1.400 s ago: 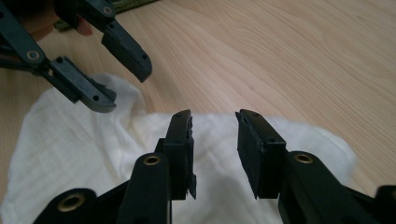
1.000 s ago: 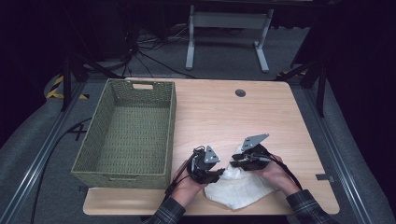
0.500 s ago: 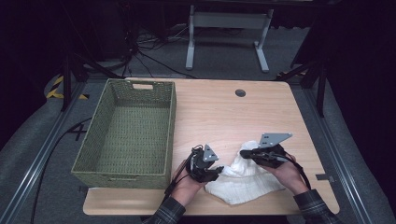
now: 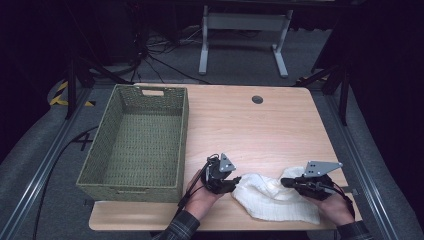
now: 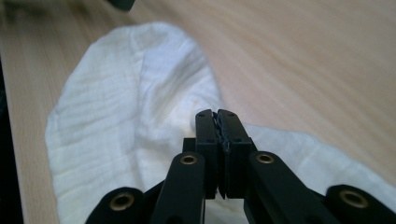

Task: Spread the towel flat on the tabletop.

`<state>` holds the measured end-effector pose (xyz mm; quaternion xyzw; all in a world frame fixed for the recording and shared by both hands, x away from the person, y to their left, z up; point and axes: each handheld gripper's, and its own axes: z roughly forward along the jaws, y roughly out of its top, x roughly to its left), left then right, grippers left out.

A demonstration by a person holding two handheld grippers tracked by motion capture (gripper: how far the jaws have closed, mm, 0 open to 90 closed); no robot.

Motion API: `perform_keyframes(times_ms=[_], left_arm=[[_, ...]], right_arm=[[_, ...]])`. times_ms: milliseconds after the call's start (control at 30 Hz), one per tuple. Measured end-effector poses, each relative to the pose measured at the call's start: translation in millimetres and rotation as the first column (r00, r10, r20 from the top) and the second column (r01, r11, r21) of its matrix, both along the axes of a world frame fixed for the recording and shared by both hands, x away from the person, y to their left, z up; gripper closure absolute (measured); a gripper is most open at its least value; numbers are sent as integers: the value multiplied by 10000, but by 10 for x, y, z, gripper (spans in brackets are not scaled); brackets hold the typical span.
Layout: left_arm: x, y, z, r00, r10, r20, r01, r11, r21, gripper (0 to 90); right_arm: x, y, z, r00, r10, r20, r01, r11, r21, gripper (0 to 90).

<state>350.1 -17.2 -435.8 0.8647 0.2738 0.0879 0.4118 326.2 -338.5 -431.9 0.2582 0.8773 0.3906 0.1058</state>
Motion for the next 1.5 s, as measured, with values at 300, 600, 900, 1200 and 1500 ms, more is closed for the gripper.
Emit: perform_keyframes(times_ms=[300, 600, 900, 1200, 1500], left_arm=[[256, -357, 48, 9919, -1259, -182, 1253, 9916, -313, 534], [377, -799, -165, 9476, -3048, -955, 3093, 9503, 366, 543], [308, -815, -159, 9423, -3273, -705, 3332, 9376, 996, 872], [359, -424, 266, 9824, -1775, 573, 1792, 9835, -247, 877], [166, -138, 473, 9862, -919, 1378, 1014, 9928, -638, 876]], right_arm=[[1, 81, -145, 9975, 251, -654, -292, 9977, -614, 884], [6, 85, -152, 9976, 375, -588, -414, 9969, -666, 884], [10, 102, -65, 9993, 372, 64, -369, 9985, -403, 885], [228, 171, 380, 9800, -168, 1982, 3, 9965, 831, 888], [184, 316, 714, 9492, 21, 3145, -567, 9848, 1644, 888]])
